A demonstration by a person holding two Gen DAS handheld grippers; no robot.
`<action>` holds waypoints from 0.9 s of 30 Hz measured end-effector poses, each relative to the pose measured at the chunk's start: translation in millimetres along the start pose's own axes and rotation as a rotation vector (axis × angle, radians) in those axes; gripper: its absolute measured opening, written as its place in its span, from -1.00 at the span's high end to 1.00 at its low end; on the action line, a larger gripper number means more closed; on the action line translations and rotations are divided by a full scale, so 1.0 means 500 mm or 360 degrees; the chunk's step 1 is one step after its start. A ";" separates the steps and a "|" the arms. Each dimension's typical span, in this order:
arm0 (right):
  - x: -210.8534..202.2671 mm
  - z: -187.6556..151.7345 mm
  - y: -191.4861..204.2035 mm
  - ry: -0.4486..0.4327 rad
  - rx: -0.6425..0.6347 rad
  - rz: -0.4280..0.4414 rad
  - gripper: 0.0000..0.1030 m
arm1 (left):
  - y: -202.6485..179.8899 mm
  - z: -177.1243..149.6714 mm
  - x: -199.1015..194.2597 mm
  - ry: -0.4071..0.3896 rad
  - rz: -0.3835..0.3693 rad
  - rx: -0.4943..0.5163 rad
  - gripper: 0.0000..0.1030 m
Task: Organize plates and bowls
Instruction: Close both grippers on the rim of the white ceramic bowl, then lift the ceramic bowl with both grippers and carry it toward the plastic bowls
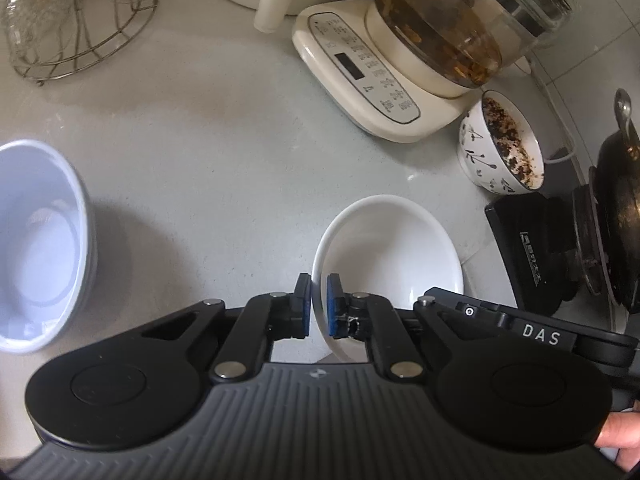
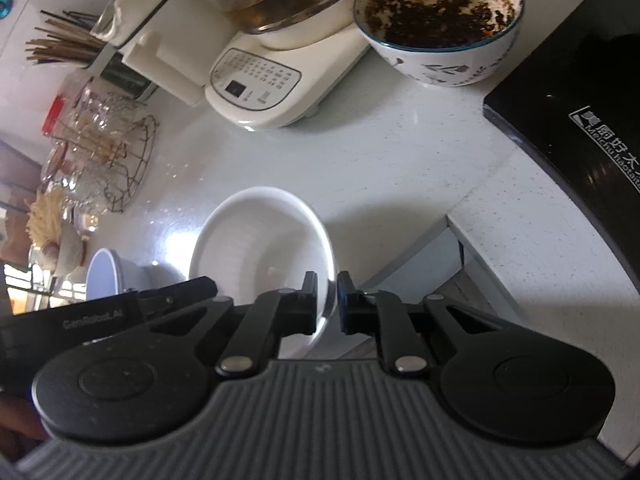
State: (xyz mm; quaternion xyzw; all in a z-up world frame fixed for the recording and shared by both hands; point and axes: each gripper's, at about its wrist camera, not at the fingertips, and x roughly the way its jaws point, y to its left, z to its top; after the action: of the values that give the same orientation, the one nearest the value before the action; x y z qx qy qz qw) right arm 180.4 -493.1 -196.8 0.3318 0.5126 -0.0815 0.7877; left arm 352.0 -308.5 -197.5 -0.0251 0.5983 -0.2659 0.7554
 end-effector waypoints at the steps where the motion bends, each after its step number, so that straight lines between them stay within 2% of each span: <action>1: -0.001 0.000 0.002 0.0003 -0.0016 0.0000 0.75 | 0.000 -0.001 -0.002 -0.0004 0.0002 -0.0011 0.82; 13: -0.005 0.002 0.021 0.0073 -0.0109 0.0025 0.75 | 0.027 -0.025 -0.026 -0.0007 -0.0018 -0.0131 0.82; 16: -0.011 0.003 0.030 0.0077 -0.0133 0.0042 0.75 | 0.039 -0.031 -0.048 -0.0027 -0.0055 -0.0207 0.82; 27: -0.039 0.005 0.101 0.0062 -0.0225 0.0106 0.75 | 0.076 -0.047 -0.141 -0.0126 -0.0079 -0.0263 0.82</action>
State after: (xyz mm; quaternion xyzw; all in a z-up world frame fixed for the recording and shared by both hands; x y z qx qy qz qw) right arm 197.1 -460.0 -157.3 0.2937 0.5210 -0.0124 0.8013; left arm 334.6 -239.1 -155.0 -0.1125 0.5871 -0.2331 0.7670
